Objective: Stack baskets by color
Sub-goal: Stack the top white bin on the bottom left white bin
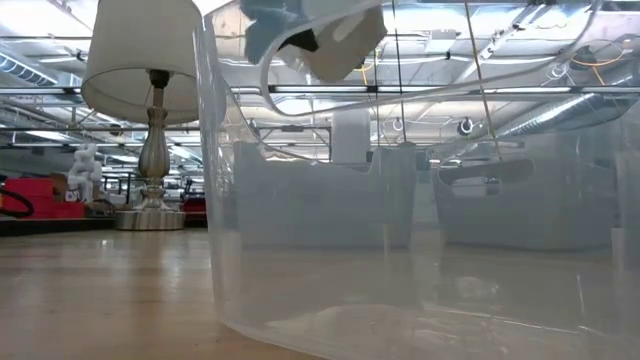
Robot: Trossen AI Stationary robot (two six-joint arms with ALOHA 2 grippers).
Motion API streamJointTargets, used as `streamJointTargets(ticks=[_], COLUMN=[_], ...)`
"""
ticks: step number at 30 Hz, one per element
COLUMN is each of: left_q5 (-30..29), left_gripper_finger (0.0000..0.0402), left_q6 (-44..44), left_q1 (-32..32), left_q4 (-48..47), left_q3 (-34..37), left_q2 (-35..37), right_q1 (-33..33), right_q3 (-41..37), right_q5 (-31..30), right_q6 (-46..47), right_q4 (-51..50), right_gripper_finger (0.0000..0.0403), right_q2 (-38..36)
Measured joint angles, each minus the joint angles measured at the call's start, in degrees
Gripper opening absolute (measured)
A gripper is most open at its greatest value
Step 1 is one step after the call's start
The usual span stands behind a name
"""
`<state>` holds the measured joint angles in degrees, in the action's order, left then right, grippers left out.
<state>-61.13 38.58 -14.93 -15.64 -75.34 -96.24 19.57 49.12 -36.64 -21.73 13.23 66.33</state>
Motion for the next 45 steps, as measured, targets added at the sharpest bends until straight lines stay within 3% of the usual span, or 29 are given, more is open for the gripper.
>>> streamJointTargets(ticks=[4,9,17,25,38,45], left_q5=[-7.81,-13.28,-14.96,-14.98,-15.00,-15.10], left_gripper_finger=[0.0010,0.0005,0.0009,0.0011,0.0011,0.0015], left_q6=[1.61,6.53,13.93,17.11,25.40,28.87], left_q1=[-1.00,-1.38,-2.19,-3.31,-5.67,-6.82], left_q4=[2.87,7.42,14.20,16.45,22.20,24.93], left_q3=[-1.79,-4.17,-5.35,-5.35,-5.33,-5.26], left_q2=[-5.95,-11.72,-15.07,-15.13,-15.13,-15.13], right_q1=[3.84,6.45,5.00,4.47,4.72,5.07], right_q3=[-0.02,-0.02,-0.02,-0.04,-0.04,-0.04], right_q5=[-9.86,-22.18,-34.50,-37.88,-38.23,-38.30], right_q6=[-12.11,-25.92,-28.69,-28.66,-28.47,-27.12], right_q4=[12.23,22.88,25.64,25.51,25.12,25.29], right_gripper_finger=[0.0159,0.0195,0.0203,0.0172,0.0012,0.0004], right_q2=[3.52,5.91,6.43,6.47,6.46,6.37])
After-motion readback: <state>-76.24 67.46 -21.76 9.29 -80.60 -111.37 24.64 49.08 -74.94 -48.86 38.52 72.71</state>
